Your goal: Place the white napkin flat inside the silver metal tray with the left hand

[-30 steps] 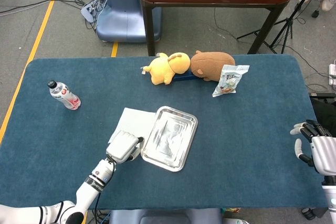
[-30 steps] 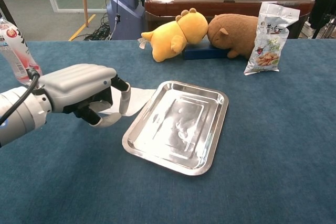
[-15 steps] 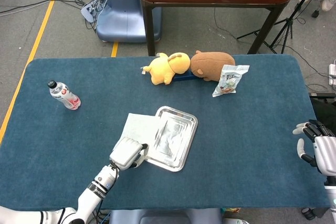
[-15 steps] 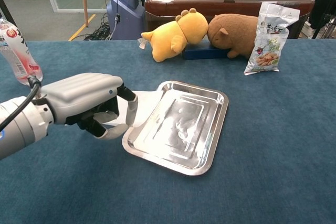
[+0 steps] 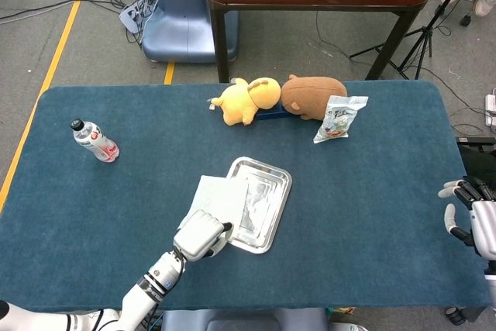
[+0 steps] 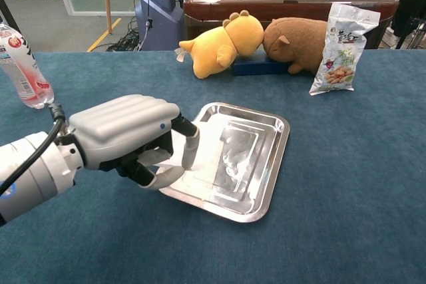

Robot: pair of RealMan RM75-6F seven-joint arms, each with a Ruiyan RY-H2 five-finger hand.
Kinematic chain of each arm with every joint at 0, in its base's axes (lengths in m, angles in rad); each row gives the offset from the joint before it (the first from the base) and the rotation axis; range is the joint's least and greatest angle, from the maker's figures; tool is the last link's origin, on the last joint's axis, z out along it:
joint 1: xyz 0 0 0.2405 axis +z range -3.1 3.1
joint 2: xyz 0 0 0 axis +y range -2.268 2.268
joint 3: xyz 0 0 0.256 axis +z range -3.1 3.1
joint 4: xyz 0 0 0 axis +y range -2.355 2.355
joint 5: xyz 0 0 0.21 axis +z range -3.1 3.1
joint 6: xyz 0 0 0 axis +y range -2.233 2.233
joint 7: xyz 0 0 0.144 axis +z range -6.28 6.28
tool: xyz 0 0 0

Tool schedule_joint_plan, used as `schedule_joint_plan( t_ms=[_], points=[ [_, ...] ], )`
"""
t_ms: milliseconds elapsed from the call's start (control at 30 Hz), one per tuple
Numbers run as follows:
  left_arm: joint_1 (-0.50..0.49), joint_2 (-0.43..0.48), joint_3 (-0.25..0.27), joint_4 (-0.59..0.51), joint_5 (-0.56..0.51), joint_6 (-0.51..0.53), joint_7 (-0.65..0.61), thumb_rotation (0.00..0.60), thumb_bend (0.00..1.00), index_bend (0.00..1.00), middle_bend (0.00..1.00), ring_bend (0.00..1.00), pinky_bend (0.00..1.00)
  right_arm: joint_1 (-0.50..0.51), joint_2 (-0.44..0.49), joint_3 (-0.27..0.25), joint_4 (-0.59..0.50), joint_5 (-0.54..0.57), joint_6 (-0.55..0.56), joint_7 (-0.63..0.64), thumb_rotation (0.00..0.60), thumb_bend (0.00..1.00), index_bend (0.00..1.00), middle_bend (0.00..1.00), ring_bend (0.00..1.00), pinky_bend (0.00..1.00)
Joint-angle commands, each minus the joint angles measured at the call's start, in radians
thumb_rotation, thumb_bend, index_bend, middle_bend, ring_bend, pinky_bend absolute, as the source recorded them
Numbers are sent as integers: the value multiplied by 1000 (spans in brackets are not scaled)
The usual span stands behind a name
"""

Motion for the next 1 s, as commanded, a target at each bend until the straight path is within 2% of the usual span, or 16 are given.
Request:
schedule_joint_plan(
  t_ms=[33, 267, 1000],
  points=[
    [-6, -13, 9, 6, 28, -1, -13, 600, 714, 621, 1000, 921, 926, -1, 2, 1, 1, -1, 1, 5, 600, 621, 427, 346, 176, 288],
    [3, -26, 23, 15, 65, 15, -11, 600, 715, 621, 1000, 922, 926, -4, 21, -9, 2, -21, -1, 33, 600, 609, 427, 346, 176, 288],
    [-11, -60, -6, 43, 12, -38, -6, 600, 714, 621, 1000, 921, 926, -23, 59, -9, -15, -5, 7, 42, 600, 609, 427, 346, 176, 288]
  ],
)
